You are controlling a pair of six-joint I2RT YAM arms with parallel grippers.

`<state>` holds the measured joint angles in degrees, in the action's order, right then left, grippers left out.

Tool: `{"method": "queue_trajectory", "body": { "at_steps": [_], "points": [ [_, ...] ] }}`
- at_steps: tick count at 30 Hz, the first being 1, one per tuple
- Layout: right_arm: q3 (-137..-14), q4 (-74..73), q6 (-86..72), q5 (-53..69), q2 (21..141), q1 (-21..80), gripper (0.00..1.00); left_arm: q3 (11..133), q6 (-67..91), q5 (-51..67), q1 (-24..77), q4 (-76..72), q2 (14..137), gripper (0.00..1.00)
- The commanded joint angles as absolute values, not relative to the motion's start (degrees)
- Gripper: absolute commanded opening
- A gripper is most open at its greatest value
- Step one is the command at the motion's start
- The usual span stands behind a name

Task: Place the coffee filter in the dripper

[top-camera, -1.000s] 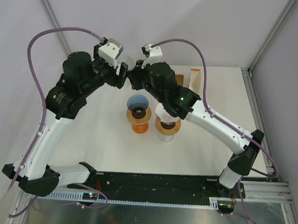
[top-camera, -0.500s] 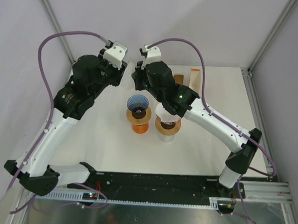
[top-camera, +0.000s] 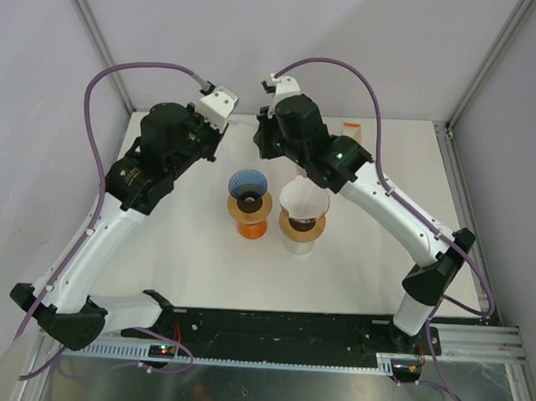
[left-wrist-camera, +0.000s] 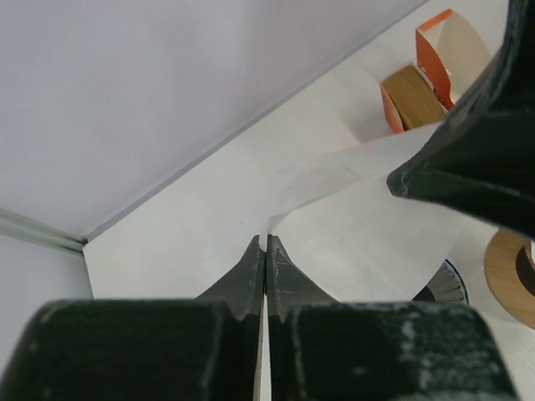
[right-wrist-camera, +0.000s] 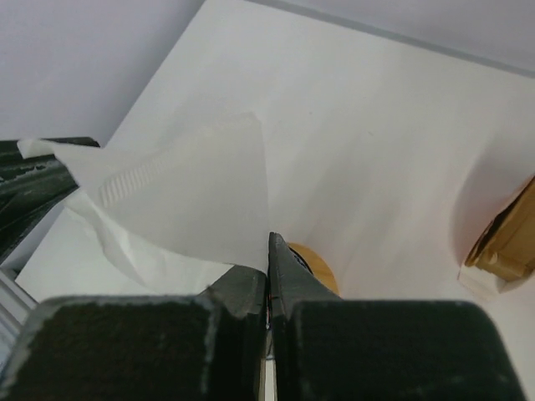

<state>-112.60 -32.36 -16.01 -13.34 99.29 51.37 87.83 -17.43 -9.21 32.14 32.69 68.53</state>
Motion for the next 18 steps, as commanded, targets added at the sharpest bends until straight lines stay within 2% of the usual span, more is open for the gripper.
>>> {"method": "queue_trajectory", "body": {
  "at_steps": [1,10,18],
  "points": [
    [-120.0,-43.6,-15.3,-7.0,100.3,50.0,0.0,87.7,-16.4,-4.0,32.4,35.8,66.8,0.0],
    [-122.2,-53.2,-14.3,10.0,101.8,46.4,0.0,86.8,-15.6,6.3,32.4,47.5,65.5,0.0],
    [-124.5,-57.1,-13.4,14.8,105.5,45.0,0.0,85.2,-16.2,10.4,29.0,51.0,66.3,0.0]
  ]
}}
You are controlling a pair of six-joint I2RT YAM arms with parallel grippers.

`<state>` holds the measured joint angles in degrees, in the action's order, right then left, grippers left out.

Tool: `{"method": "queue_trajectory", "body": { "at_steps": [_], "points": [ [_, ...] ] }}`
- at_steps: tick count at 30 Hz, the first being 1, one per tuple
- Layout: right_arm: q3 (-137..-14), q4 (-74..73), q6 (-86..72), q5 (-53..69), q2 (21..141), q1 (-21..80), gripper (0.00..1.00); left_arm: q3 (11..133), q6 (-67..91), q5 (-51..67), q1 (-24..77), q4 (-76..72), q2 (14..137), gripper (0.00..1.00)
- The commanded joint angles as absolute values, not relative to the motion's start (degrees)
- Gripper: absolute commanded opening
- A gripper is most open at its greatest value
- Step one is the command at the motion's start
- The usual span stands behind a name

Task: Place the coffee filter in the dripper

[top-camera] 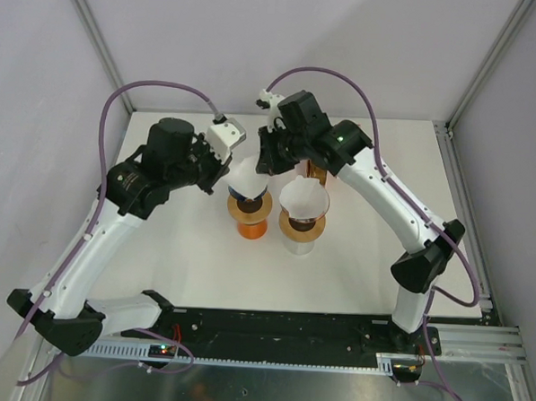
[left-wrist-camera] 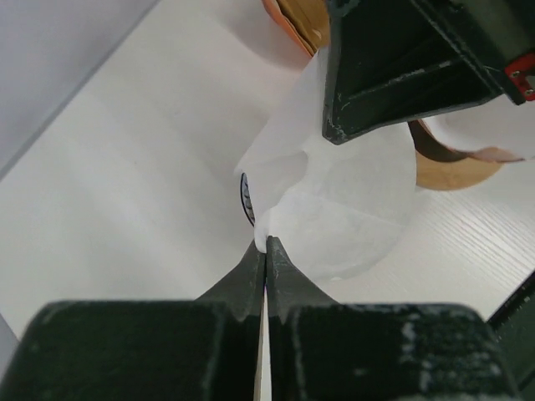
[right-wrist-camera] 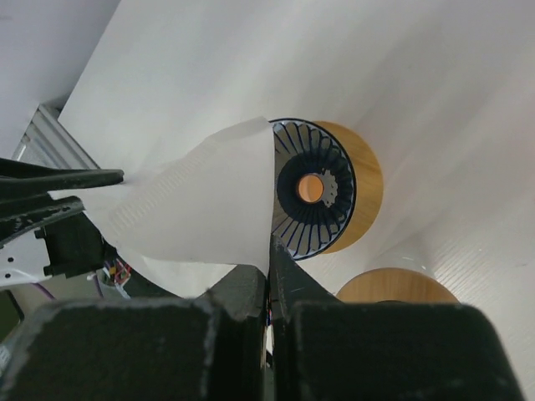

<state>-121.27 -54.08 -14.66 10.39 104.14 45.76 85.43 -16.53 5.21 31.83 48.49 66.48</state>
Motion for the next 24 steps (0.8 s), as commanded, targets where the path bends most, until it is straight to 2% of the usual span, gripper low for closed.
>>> {"method": "queue_trajectory", "body": {
  "at_steps": [1,6,21,24],
  "points": [
    [-124.7,-57.5,-13.3,14.8,106.1,44.9,0.0,85.1,-16.0,11.8,27.1,51.2,67.0,0.0],
    [-126.2,-60.5,-12.8,14.3,108.6,44.1,0.0,84.8,-15.8,18.8,22.5,52.2,69.5,0.0],
    [-128.5,-63.9,-12.2,14.1,110.3,43.5,0.0,82.7,-16.1,23.1,20.1,52.3,73.7,0.0],
    [-128.8,-63.8,-12.2,14.6,110.9,43.3,0.03,82.5,-16.3,23.5,19.6,52.3,74.2,0.0]
  ]
}}
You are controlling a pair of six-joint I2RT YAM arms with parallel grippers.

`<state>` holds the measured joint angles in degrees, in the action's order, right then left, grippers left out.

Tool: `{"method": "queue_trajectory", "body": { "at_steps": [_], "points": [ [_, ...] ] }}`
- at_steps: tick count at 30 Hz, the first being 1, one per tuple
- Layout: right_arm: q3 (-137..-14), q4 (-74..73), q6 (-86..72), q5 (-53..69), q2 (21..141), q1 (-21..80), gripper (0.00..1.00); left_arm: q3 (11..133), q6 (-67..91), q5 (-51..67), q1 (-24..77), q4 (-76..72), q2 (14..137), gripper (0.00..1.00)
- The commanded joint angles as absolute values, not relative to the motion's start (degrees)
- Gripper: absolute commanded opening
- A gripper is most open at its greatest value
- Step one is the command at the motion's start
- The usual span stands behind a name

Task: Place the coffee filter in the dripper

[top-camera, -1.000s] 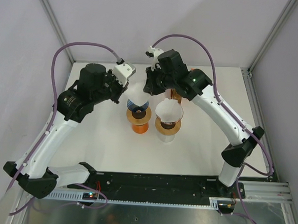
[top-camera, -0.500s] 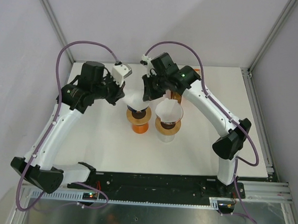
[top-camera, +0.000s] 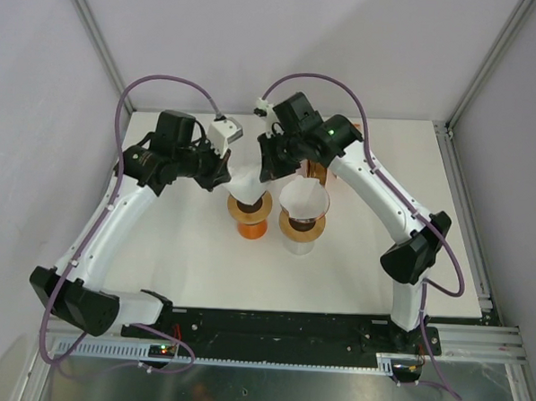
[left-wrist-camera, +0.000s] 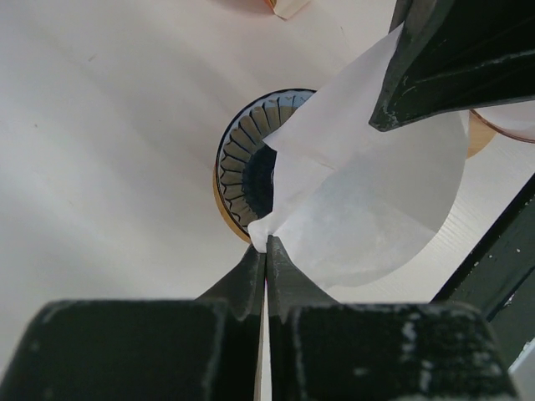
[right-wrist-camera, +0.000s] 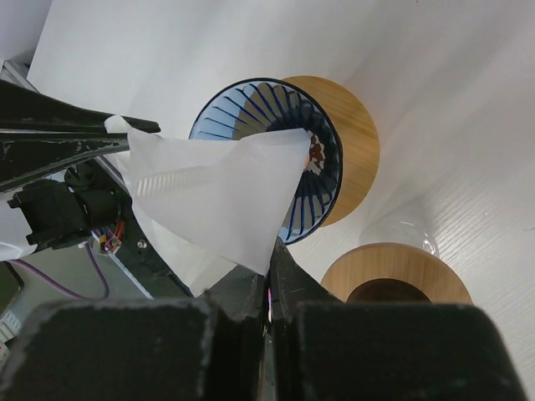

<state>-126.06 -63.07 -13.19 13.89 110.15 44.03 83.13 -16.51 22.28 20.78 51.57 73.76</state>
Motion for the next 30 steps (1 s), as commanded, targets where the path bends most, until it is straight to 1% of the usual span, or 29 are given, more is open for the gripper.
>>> {"method": "queue_trajectory", "body": {
  "at_steps": [1,5,9,11,16,21,23,25,27,30],
  "points": [
    [-129.0,-63.8,-12.2,14.7,111.1,43.1,0.05,82.4,-16.3,23.6,19.5,52.3,74.3,0.0],
    [-129.3,-63.5,-12.1,14.4,111.3,42.7,0.13,81.7,-16.5,24.0,19.3,52.2,74.8,0.0],
    [-129.5,-62.3,-11.8,14.9,111.8,42.3,0.17,81.6,-16.6,24.3,19.2,52.3,75.3,0.0],
    [-129.7,-61.9,-11.6,15.3,112.2,42.1,0.19,81.9,-16.4,24.5,19.1,52.2,75.5,0.01],
    [-130.4,-59.9,-11.1,13.5,112.2,42.0,0.19,82.8,-16.2,24.5,19.1,52.3,76.5,0.07],
    [-129.0,-54.7,-10.1,9.2,108.8,42.8,0.19,83.4,-15.5,23.3,19.1,52.3,78.1,0.11],
    [-126.2,-51.8,-10.0,7.3,106.5,43.2,0.22,83.8,-15.5,23.1,19.1,52.2,78.3,0.13],
    [-123.6,-49.3,-10.0,6.6,104.1,43.3,0.29,84.3,-15.5,22.9,19.1,52.3,78.4,0.19],
    [-121.8,-47.9,-9.9,6.7,102.6,43.5,0.34,85.0,-15.5,22.7,19.1,52.3,78.5,0.27],
    [-120.6,-47.3,-9.2,6.9,101.9,44.3,0.34,87.0,-15.4,22.1,19.1,52.3,78.0,0.4]
  ]
}}
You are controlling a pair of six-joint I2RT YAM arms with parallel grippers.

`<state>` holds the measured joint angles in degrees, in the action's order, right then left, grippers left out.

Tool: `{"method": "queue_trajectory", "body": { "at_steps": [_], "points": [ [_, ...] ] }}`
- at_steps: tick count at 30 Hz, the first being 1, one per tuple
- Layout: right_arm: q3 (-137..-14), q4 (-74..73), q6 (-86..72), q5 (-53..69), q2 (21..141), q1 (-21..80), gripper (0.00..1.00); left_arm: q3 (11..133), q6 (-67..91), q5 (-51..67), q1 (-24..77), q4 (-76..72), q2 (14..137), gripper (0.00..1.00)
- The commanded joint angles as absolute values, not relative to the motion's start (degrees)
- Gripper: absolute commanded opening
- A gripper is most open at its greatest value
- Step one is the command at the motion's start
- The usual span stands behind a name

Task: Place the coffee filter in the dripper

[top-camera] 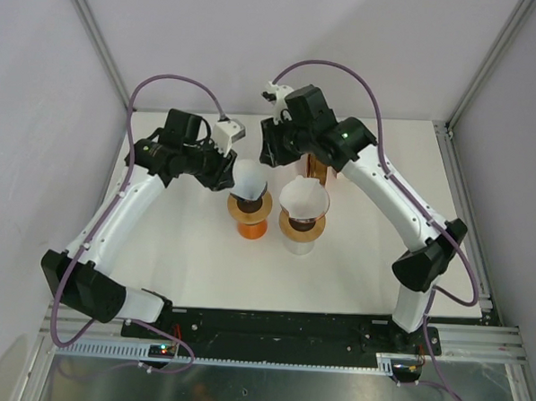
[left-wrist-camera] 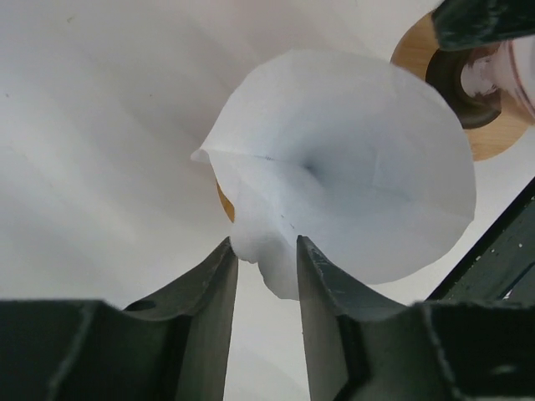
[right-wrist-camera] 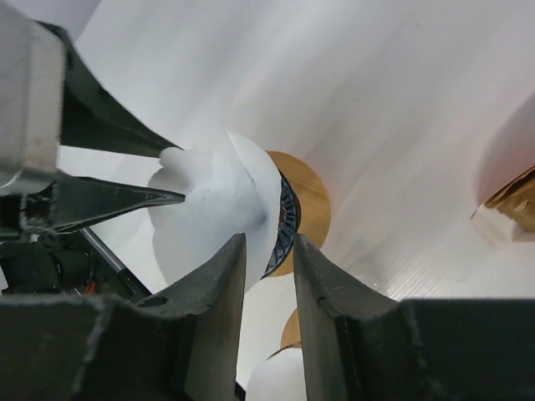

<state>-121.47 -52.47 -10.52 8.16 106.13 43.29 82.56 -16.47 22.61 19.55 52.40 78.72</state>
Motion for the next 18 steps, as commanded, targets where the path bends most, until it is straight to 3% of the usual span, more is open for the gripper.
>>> {"method": "queue_trajectory", "body": {
  "at_steps": [1,9,13,18],
  "points": [
    [-120.4,-47.2,-8.7,7.1,101.9,44.8,0.33,87.6,-15.3,21.9,19.1,52.3,77.8,0.44],
    [-124.4,-50.6,-6.0,6.3,106.9,48.1,0.09,91.1,-15.0,19.1,18.8,52.2,75.5,0.64],
    [-126.8,-52.8,-5.4,6.2,109.8,49.2,0.01,90.5,-15.0,18.9,18.4,52.2,75.3,0.66],
    [-129.8,-57.7,-4.7,4.6,114.5,50.6,0.0,90.1,-15.4,19.0,14.0,52.1,74.4,0.67]
  ]
}}
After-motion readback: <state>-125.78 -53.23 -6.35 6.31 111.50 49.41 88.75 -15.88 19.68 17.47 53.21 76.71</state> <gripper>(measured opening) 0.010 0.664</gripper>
